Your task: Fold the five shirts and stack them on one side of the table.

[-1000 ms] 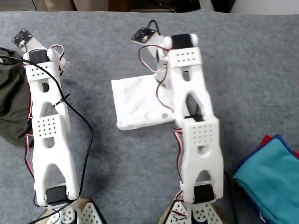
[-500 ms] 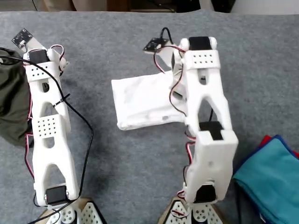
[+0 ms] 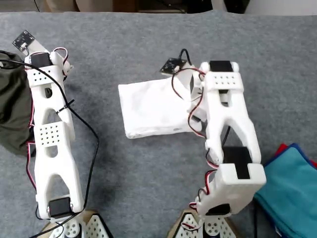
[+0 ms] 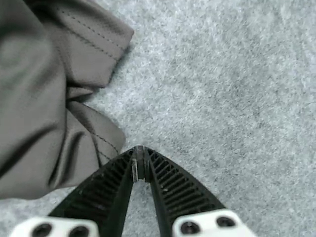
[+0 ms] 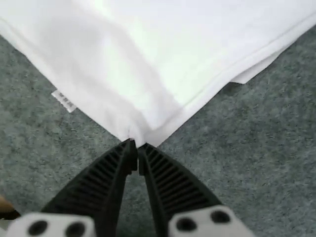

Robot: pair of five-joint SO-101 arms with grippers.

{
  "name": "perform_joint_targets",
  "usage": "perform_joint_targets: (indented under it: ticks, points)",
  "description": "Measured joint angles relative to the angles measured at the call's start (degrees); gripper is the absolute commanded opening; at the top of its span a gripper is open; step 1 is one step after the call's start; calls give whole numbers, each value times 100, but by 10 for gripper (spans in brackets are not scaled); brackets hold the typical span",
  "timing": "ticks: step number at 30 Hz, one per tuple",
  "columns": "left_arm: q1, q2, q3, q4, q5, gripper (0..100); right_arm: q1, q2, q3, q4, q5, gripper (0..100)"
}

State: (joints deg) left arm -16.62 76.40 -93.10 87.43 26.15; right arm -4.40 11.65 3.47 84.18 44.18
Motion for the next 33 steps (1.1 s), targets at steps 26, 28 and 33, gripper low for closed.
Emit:
perform_joint_targets:
  ticks: [26,28,33]
  points:
    - [70,0,0,0,-132,22,-484,26,-132,-484,-571,5]
    - [70,0,0,0,-132,22,-475,158,-132,-466,-571,5]
    - [70,0,0,0,-132,22,-457,141,132,-176,-246,5]
